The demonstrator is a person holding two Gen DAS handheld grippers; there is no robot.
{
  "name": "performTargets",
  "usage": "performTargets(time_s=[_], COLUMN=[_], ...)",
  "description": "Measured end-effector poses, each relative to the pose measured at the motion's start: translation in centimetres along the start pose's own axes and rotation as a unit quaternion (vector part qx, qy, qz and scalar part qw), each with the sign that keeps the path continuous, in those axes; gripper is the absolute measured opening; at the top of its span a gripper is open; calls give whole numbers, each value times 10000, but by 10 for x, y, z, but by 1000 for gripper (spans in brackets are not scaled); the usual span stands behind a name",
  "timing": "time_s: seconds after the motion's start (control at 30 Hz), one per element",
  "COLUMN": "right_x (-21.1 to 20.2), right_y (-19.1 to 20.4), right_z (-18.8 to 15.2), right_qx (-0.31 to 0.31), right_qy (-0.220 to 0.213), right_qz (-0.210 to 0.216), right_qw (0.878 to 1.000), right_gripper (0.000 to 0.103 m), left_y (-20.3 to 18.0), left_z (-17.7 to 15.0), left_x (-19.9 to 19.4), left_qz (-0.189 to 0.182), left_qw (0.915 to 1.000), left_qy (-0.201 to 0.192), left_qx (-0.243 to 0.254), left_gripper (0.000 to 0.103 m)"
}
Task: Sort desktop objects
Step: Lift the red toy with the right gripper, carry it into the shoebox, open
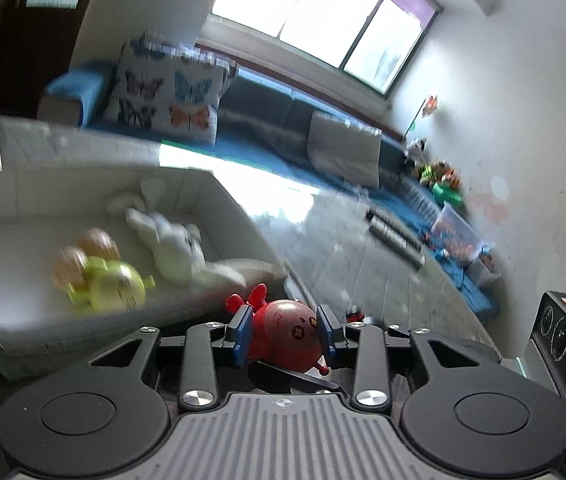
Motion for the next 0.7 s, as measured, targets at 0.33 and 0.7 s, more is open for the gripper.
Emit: performTargets(time_s=[0.33,0.7], right_x=[62,110], right_y=[1,-14], right_z=[60,53], right_qx=[-378,-386], right_qy=[361,905], right_qz=[235,318], right_qw=[9984,9946], right_gripper=[48,48], left_y=[52,88], left_z=[48,46], left_x=[26,64], left_qz=[83,87], left_qw=[9979,9946], left_qy=[-66,163], left_qx=[-634,-1020], left_gripper=[37,37])
Point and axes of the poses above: each gripper's, at about its wrist camera, not at the fingertips, and x roughly the way its jaws point, y to its left, z to its top, the point moved 2 cm from there along x, roughly the way its jaws point, and after that the axes turned 1 degree about z, right-handed, at the moved point
